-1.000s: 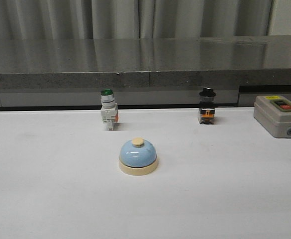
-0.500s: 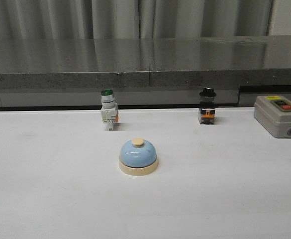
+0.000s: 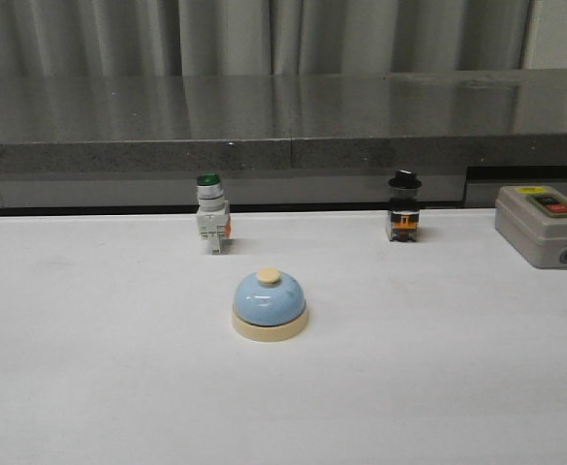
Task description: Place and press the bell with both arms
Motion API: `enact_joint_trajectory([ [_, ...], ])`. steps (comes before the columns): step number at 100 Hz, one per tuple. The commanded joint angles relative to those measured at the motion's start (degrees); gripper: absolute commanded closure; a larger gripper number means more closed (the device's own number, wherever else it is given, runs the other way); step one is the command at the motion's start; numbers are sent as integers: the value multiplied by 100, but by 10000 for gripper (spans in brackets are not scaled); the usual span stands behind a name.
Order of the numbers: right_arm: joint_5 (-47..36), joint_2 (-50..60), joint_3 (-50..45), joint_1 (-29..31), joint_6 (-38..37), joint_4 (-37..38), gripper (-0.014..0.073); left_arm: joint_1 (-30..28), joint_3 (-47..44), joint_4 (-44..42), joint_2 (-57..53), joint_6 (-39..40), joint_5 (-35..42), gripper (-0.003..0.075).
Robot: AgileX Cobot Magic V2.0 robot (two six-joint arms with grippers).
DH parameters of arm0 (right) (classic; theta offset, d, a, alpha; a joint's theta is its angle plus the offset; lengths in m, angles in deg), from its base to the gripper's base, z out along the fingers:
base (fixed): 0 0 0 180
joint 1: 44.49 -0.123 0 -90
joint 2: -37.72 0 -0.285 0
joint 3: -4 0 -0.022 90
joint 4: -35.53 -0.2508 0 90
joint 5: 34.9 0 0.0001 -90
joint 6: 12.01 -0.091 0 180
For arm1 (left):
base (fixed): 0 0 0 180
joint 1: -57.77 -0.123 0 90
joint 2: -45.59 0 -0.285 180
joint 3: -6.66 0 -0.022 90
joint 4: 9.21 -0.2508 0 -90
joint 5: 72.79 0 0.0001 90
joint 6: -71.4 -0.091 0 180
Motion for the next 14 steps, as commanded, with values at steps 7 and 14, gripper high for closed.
enact_joint_trajectory([
  [7,-503,86,90,36,10,49,653,49,-229,39,-179,37,443,740],
  [14,-503,86,90,36,10,49,653,49,-229,39,-179,37,443,740],
])
